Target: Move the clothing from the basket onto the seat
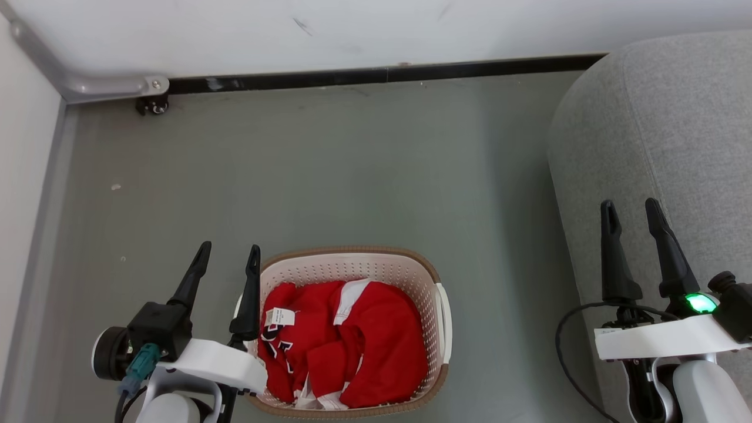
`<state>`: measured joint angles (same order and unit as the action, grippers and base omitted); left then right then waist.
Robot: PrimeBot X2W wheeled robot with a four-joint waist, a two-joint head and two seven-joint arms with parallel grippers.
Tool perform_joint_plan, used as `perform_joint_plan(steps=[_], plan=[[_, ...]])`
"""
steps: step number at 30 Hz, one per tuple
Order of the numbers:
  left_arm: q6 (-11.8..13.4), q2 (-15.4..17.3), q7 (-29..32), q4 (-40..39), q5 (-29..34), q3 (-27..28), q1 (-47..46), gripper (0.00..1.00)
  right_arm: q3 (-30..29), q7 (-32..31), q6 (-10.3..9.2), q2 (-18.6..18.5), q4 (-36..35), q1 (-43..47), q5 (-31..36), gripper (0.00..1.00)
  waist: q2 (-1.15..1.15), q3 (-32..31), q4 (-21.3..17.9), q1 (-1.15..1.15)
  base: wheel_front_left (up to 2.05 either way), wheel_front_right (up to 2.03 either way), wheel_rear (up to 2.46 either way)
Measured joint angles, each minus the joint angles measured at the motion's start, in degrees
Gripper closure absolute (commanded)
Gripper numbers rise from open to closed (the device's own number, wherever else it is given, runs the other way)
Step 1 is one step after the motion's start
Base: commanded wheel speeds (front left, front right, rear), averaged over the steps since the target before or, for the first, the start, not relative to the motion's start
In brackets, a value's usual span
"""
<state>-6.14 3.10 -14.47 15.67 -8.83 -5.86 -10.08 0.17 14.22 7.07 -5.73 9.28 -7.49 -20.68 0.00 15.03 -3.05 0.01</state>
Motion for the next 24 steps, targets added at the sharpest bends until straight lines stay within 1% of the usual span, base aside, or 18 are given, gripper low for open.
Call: perform_joint_plan(steps=[17,24], plan=[[-0.4,0.0,0.0,6.3,0.5,-2.7,-3.7,0.0,0.6,0.1,0.0,0.2,-1.4,-3.0,-0.1,0.0,0.0,6.1,-1.6,0.0,0.0,0.0,0.0],[-0.4,0.4,0.0,10.4,0.6,-3.2,-5.8,0.0,0.8,0.2,0.0,0.5,-1.9,-5.0,-0.1,0.0,0.0,8.7,-2.3,0.0,0.0,0.0,0.0]])
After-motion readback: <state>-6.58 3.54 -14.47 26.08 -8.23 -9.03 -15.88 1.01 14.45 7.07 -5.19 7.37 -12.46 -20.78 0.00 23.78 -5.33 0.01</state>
